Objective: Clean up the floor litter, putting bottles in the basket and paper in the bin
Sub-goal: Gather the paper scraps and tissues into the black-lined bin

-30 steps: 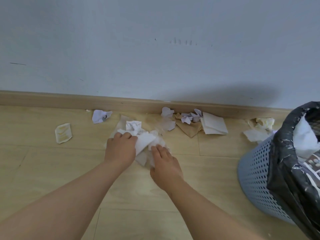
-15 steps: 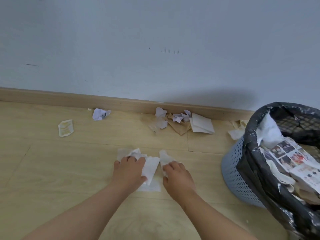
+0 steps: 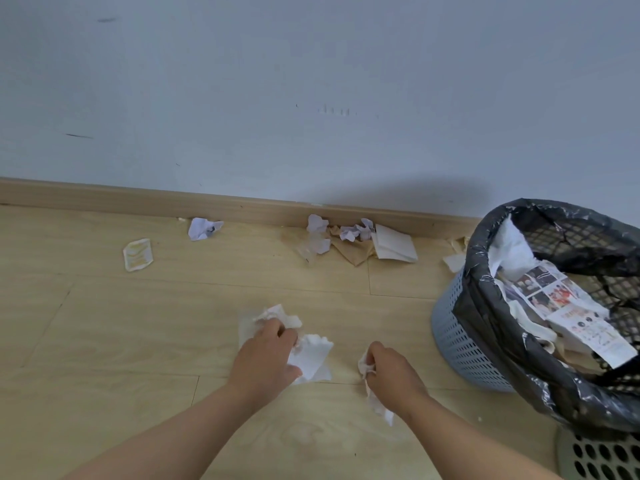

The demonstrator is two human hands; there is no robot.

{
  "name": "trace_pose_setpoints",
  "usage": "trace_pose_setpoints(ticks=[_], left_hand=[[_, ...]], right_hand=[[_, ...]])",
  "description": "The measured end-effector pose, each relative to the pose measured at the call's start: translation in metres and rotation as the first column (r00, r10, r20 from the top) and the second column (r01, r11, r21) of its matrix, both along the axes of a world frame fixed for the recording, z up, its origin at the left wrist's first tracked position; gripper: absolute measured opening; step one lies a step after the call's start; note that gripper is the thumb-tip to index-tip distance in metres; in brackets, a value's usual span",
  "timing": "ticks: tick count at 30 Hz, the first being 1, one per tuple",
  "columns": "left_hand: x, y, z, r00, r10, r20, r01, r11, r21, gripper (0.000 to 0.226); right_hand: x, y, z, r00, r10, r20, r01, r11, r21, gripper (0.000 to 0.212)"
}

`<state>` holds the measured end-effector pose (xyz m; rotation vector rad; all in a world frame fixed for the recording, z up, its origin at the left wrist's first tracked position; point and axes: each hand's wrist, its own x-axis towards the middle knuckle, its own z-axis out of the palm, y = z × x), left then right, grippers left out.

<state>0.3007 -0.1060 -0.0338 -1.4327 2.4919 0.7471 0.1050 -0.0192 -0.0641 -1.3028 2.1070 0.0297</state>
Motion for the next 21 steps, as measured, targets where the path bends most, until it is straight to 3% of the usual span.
trace_pose_setpoints(ticks=[3,7,9,11,13,15,18,21], left_hand=[[0.0,-0.004,0.01,0.974,0.141,-0.176,-0.106,0.975,0.197,0.024],[0.004,-0.019,0.016,0.88,0.378,-0.289,-0.272,0.897,0.348,0.032],[0.009,-0.029,0.021,0.717,0.598,-0.358,-0.396,0.772,0.497,0.027],[0.016,-0.039,0.024,0.482,0.782,-0.394,-0.473,0.611,0.635,0.022],[0.026,-0.047,0.024,0.292,0.869,-0.4,-0.523,0.495,0.694,0.023],[0.038,-0.052,0.016,0.199,0.9,-0.389,-0.58,0.428,0.693,0.027],[0.054,-0.048,0.008,0.245,0.928,-0.281,-0.576,0.373,0.727,0.026],[0.061,-0.037,0.001,0.454,0.878,-0.151,-0.403,0.354,0.844,0.027]], right_hand=[[0.004,0.001,0.0,1.0,0.014,-0.004,-0.014,1.0,0.019,0.023],[0.009,0.002,0.001,0.996,-0.083,0.038,0.083,0.996,-0.016,0.029],[0.012,0.0,0.005,0.967,-0.22,0.129,0.231,0.969,-0.081,0.025],[0.015,-0.004,0.011,0.911,-0.345,0.227,0.385,0.907,-0.168,0.024],[0.019,-0.013,0.019,0.862,-0.415,0.292,0.488,0.835,-0.255,0.025],[0.024,-0.024,0.029,0.818,-0.452,0.356,0.562,0.759,-0.329,0.024],[0.036,-0.04,0.043,0.768,-0.444,0.462,0.625,0.678,-0.387,0.019],[0.054,-0.052,0.052,0.798,-0.339,0.498,0.566,0.706,-0.426,0.018]])
